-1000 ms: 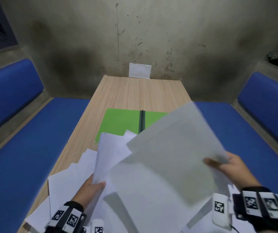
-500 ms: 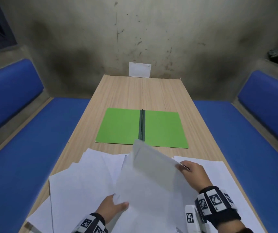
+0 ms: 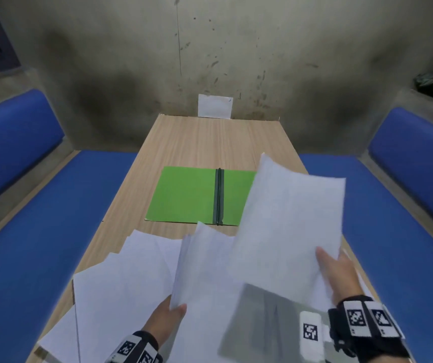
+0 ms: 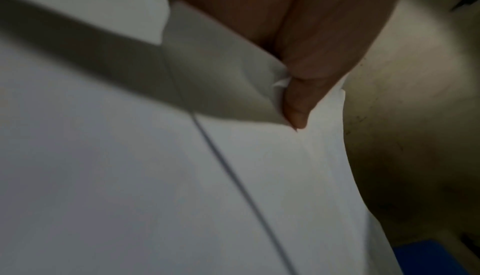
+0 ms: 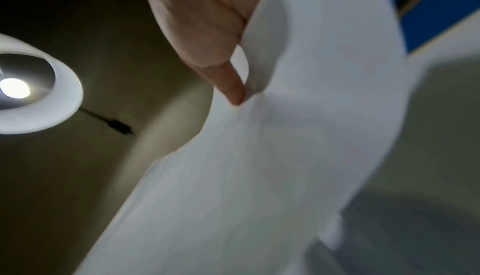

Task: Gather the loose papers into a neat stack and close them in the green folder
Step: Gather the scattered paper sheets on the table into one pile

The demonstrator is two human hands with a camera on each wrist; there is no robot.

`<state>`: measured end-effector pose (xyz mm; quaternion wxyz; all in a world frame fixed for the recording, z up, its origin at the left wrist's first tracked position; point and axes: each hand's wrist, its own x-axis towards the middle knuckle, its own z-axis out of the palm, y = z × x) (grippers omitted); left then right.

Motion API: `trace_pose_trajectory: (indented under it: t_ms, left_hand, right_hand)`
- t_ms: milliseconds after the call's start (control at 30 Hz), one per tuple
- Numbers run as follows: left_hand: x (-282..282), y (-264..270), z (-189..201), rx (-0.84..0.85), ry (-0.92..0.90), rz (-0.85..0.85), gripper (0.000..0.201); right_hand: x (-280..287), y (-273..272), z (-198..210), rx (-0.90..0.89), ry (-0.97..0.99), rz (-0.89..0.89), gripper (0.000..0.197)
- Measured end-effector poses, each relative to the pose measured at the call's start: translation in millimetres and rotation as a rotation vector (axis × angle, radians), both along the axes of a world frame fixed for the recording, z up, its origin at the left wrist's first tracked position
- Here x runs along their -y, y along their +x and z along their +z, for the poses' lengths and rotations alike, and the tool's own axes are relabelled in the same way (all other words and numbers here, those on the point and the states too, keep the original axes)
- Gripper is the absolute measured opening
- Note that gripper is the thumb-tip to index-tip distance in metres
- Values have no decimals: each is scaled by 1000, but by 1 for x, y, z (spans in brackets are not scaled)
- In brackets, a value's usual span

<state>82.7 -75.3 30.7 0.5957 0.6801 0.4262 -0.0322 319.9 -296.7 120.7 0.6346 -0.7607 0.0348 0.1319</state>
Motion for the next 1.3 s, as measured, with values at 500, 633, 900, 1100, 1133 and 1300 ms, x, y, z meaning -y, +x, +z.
trace_pose_trajectory:
  t_ms: [500, 633, 900, 1100, 1133, 1300]
  left_hand:
    - [7, 2, 44, 381, -25, 182, 94]
    - [1, 1, 47, 366, 26, 267, 56]
    - [-9, -4, 82, 502, 137, 161, 37]
    - [-5, -3, 102, 714, 88, 169, 76]
    - [-2, -1, 106, 754, 91, 181, 74]
    - [10, 14, 124, 842, 180, 395, 75]
  right_hand:
    - [-24, -52, -61, -354, 179, 438, 103]
    - [-29, -56, -37, -222, 241, 459, 90]
    - [-30, -66, 7, -65, 242, 707, 59]
    - [-34, -71, 21, 64, 359, 613, 72]
    - [-36, -72, 24, 76, 379, 571, 80]
    - [-48, -72, 40, 111, 411, 404, 89]
